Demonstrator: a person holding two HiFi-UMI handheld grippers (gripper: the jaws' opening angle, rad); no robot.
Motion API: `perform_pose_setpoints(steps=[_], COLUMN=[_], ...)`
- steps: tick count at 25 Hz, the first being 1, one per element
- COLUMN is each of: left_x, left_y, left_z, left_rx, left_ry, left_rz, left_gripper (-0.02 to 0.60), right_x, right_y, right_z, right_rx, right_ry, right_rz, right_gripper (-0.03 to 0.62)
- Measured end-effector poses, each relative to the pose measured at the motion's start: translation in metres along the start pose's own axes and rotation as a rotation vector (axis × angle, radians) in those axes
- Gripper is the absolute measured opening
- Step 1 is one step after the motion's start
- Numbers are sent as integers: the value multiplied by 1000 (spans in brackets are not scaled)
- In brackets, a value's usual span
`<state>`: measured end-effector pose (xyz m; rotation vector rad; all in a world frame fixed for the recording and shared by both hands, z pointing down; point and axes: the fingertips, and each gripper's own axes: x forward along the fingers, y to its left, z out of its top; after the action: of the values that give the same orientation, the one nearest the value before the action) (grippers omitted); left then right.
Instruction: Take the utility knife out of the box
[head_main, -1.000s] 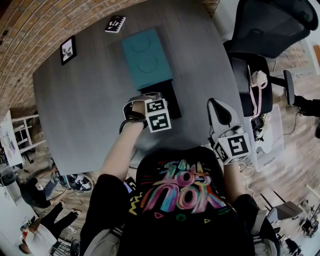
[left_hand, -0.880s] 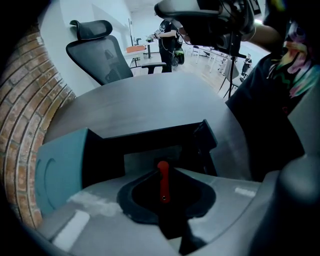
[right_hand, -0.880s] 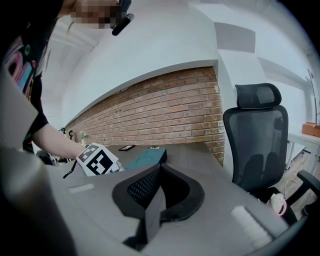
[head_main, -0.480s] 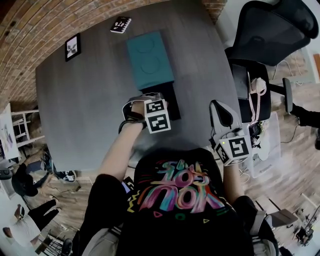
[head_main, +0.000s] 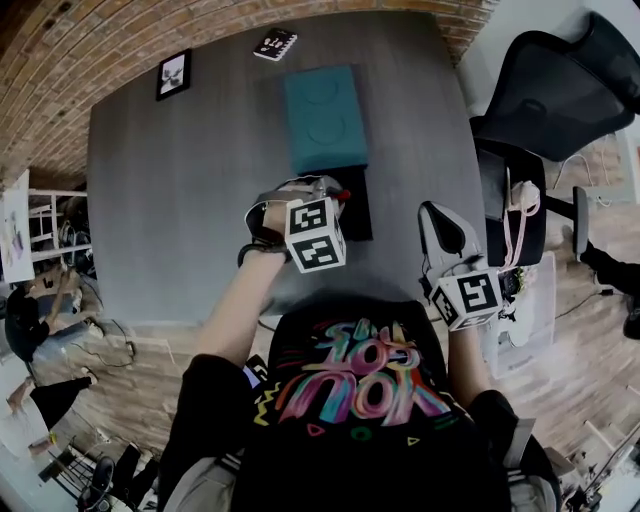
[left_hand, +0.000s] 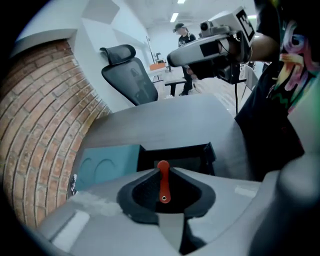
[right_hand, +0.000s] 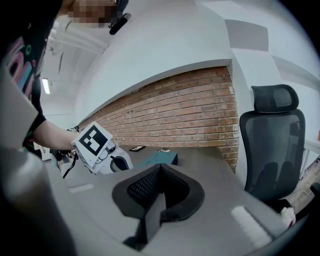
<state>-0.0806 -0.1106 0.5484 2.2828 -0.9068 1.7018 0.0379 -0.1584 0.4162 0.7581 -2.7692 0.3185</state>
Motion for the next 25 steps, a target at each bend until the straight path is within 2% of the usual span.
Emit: perform_pose_setpoints(steps=[5,14,18,25], left_x=[-28,-86,-114,-160], left_y=[14,49,60,70], left_z=[1,-3,-9,-17], left_rx=[-86,-253,-356,-587], left_ry=[-75,-252,-356,-588], left_rz=[86,291,385,506], left_gripper=[55,55,55,55], right_x=[13,32,36,38], right_y=[14,34,41,39], right_z=[8,20,24,27], right_rx=[-36,-74,-84,-86], right_ry=[1,0,-3,-3], right_rz=[57,128,142,138], right_gripper=[-2,-2,-2,-2])
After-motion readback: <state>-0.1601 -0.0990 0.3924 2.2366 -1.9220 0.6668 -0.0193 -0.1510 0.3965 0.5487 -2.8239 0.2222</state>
